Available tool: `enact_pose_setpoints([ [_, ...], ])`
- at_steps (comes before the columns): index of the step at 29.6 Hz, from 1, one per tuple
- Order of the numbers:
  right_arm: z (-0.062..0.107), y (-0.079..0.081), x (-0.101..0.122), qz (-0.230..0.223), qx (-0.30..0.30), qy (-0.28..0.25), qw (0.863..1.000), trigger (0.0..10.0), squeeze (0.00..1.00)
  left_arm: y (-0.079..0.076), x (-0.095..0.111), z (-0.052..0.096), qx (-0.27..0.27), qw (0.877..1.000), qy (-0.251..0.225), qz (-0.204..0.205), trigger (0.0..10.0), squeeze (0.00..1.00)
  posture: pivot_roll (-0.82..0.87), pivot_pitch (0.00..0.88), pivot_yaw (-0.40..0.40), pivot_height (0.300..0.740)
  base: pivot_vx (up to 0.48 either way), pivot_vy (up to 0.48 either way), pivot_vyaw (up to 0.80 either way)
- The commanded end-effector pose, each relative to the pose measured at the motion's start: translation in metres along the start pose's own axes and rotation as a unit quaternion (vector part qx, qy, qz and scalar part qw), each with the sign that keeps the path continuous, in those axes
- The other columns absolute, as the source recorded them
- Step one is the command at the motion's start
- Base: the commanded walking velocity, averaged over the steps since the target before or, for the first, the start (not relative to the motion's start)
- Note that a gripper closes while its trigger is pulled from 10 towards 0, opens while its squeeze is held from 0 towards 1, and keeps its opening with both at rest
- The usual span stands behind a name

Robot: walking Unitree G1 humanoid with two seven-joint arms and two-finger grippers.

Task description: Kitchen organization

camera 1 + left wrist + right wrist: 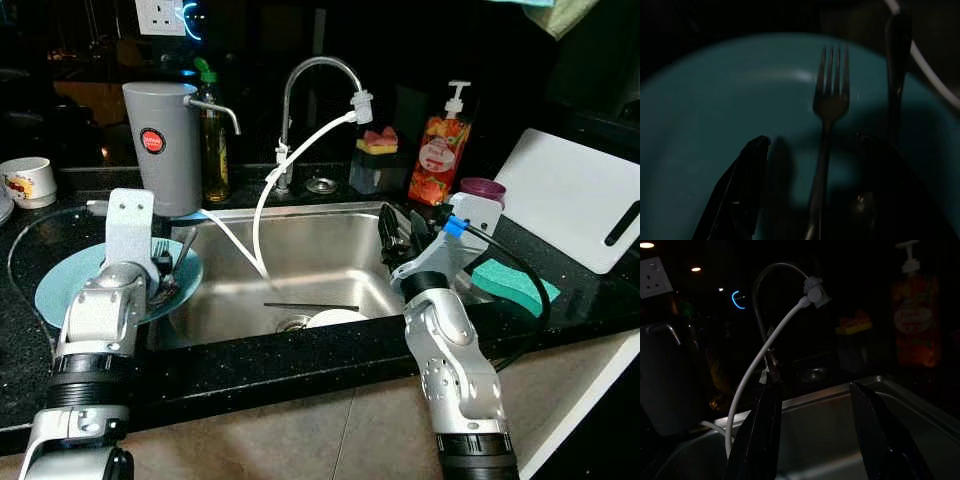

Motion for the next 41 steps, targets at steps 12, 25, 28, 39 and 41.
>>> enact_pose_setpoints([
  [12,0.000,0.000,0.002,0.000,-0.001,-0.004,1.000,10.0,0.00,0.001,-0.016,-0.013,-0.008,0.999,0.040,0.020,3.5,0.00,0.11,0.043,-0.089,0.740,0.000,0.000,0.00],
  [25,0.000,0.000,0.003,0.001,0.001,-0.005,1.000,10.0,0.00,0.020,-0.030,-0.015,0.030,0.996,0.062,0.051,0.0,0.00,0.11,0.041,-0.091,0.740,0.000,0.000,0.00],
  [28,-0.001,0.002,0.002,0.000,0.004,-0.004,1.000,10.0,0.00,0.038,-0.031,-0.014,0.084,0.994,0.053,0.035,0.0,0.00,0.12,0.038,-0.093,0.740,0.000,0.000,0.00],
  [39,-0.002,0.004,0.003,-0.001,0.009,-0.005,1.000,10.0,0.00,-0.003,0.063,0.015,0.005,0.982,-0.184,-0.033,10.0,0.00,0.12,0.038,-0.093,0.740,0.000,0.000,0.00],
  [41,-0.002,0.006,0.005,-0.001,0.016,-0.009,1.000,10.0,0.00,-0.031,0.086,0.033,-0.056,0.968,-0.240,-0.054,10.0,0.00,0.12,0.038,-0.093,0.740,0.000,0.000,0.00],
])
Point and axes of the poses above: a point about 5 cm out from each wrist's last joint towards the gripper, its own z axis pointing back from the gripper into the wrist, its own x axis along the axis of the wrist's last joint, y = z × x, the point moved 5 cm from there along -z, pointing out of the wrist towards the gripper, and after that the axes turned 5 degrees about z, right-handed, at the moved point
